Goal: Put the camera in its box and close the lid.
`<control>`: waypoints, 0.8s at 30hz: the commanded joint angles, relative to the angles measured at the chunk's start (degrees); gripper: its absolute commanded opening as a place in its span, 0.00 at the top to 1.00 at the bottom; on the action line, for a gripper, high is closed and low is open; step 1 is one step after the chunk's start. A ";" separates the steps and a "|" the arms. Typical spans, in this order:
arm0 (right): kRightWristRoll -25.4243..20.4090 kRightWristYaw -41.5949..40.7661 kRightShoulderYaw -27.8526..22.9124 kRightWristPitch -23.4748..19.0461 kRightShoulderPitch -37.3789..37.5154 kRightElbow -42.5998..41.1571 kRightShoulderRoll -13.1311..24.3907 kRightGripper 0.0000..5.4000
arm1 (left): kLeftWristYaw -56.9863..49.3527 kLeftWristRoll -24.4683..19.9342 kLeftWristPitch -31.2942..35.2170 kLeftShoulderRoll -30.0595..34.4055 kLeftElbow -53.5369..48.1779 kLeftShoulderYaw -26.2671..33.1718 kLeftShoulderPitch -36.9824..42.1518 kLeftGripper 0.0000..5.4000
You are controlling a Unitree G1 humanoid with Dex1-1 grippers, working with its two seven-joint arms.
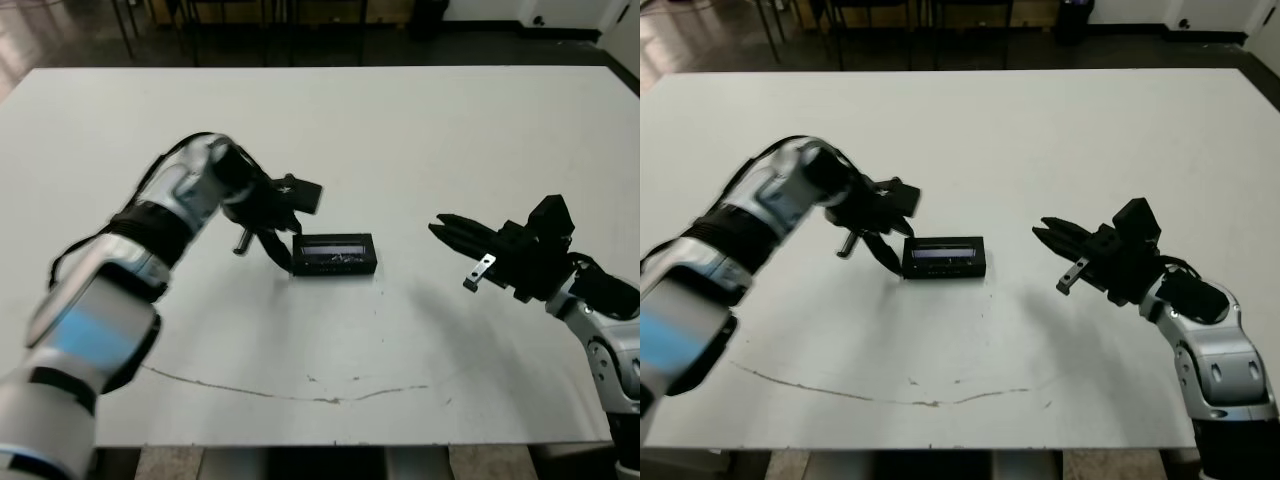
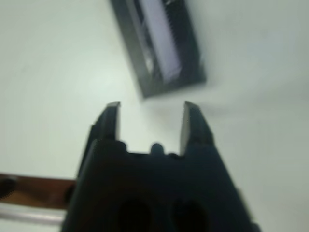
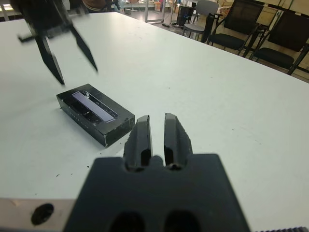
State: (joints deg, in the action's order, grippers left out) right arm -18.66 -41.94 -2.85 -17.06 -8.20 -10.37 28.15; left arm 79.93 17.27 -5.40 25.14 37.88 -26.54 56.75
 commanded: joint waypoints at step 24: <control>-0.31 1.55 -0.33 -1.78 0.16 -0.71 0.27 1.00 | -54.22 -27.01 30.54 -12.18 -57.09 28.85 -41.34 0.30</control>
State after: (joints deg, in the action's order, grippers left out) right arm -19.29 -40.87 -2.98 -18.49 -8.46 -10.87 28.09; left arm 28.81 -9.54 22.56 15.13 -16.61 3.50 16.58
